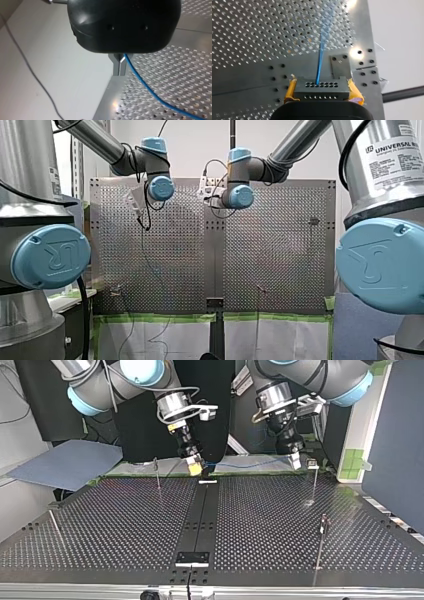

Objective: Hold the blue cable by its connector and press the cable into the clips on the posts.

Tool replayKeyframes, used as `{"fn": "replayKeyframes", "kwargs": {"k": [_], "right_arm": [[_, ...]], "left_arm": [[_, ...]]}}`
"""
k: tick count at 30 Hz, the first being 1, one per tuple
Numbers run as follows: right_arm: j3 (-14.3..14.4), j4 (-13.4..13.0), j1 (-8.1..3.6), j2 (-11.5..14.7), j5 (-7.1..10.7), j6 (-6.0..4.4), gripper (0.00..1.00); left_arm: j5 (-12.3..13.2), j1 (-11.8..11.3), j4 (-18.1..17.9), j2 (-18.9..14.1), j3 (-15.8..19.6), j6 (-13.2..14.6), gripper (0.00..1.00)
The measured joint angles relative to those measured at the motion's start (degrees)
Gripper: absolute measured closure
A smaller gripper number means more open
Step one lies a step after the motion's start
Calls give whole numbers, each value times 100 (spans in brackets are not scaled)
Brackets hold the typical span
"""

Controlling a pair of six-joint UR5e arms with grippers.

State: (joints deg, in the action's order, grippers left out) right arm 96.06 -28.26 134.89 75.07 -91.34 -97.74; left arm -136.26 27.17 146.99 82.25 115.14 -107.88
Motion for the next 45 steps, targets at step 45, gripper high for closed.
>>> {"fn": "replayKeyframes", "kwargs": {"k": [45], "right_arm": [[-1393,438,508,-706,172,22,100]], "left_arm": [[1637,-1672,1589,-247,-664,-553,99]]}}
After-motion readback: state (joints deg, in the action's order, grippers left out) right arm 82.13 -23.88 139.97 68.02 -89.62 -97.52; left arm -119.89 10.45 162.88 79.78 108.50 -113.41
